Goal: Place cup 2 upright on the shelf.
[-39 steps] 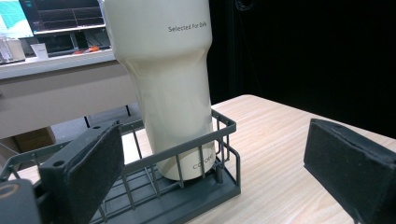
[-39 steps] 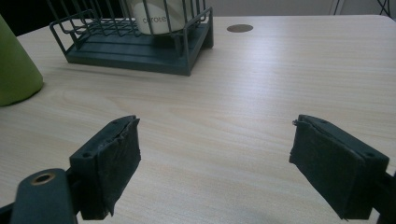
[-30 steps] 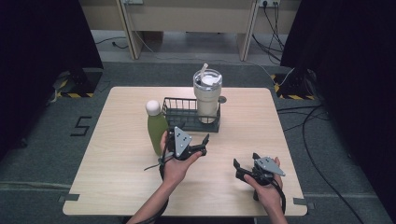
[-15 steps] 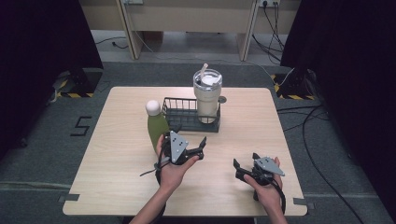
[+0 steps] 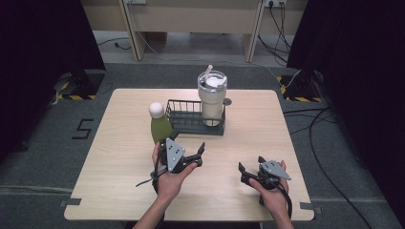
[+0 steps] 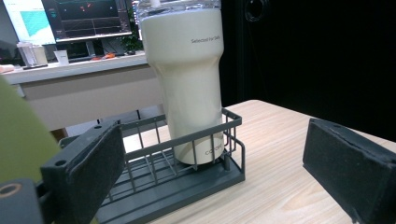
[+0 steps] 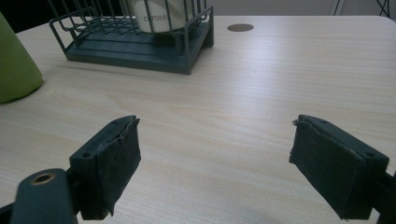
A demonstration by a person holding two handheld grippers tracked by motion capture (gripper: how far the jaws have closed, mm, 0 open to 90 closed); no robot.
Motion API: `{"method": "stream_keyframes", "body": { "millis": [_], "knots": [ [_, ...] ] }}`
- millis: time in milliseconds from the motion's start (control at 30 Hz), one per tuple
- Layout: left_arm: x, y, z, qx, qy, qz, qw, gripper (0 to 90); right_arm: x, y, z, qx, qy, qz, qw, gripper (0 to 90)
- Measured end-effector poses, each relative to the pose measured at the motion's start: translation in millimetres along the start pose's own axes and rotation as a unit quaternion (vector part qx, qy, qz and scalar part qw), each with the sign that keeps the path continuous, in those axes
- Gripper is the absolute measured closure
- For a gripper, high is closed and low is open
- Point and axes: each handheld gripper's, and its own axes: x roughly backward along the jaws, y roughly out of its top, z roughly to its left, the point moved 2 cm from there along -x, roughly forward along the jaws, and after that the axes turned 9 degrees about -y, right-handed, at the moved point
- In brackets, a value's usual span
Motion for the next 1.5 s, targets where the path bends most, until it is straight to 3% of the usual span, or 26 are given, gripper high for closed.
{"method": "stream_keyframes", "body": {
  "millis": [967,1500],
  "knots": [
    [29.3,-1.0,16.4,0.007,0.036,-0.011,0.9993,4.8,-0.3,0.0,1.5,0.004,0.001,0.002,1.0000,15.4],
    [39.5,-0.9,30.5,0.012,0.071,-0.017,0.9972,4.7,-0.4,0.0,1.9,0.005,0.001,0.002,1.0000,15.4]
  ]
}}
